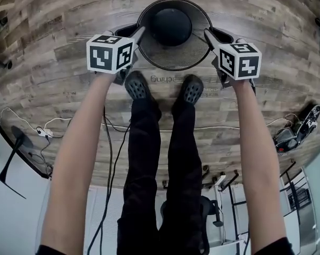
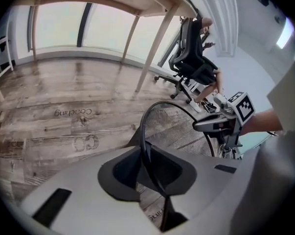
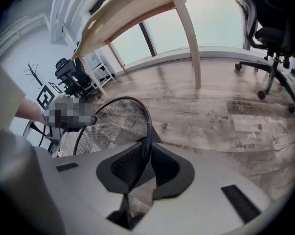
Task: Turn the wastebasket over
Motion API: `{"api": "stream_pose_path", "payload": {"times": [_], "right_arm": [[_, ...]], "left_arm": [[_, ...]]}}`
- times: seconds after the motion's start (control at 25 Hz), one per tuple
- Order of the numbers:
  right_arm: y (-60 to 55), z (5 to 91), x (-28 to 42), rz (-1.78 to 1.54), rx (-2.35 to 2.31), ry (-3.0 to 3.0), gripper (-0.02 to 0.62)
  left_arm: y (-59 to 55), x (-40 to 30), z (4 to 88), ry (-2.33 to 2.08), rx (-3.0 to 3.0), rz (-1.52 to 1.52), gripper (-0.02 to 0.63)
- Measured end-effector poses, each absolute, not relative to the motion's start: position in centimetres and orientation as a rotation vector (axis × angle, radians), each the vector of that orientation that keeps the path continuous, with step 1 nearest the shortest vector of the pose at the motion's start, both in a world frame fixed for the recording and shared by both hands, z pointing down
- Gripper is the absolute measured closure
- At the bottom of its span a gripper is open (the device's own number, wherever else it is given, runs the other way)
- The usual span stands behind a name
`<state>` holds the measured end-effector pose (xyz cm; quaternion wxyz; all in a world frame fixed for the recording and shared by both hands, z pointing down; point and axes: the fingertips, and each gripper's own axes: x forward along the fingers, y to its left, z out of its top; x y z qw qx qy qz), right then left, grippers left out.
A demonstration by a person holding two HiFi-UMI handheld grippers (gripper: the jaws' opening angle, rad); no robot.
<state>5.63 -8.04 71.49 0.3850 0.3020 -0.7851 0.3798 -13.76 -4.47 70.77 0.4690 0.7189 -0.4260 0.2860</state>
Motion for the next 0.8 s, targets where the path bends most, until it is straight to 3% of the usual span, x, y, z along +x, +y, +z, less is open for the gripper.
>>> {"api": "stream_pose_path", "payload": {"times": [0.24, 0.44, 0.8], "right_arm": [[-8.6, 70.7, 5.3, 0.909, 0.755, -2.014, 0.524], [-10.5, 68.8, 4.1, 0.630, 0.786, -2.069, 0.513], [-10.3, 69.6, 4.0, 0.643, 0.878, -2.084, 0.515]], "left_arm": [[-4.8, -13.9, 69.8, -1.054, 1.809, 0.741, 0.538], [-6.7, -14.7, 67.8, -1.092, 2.136, 1.078, 0.492], [-7.5, -15.1, 68.0, -1.166, 2.182, 1.100, 0.503]]}}
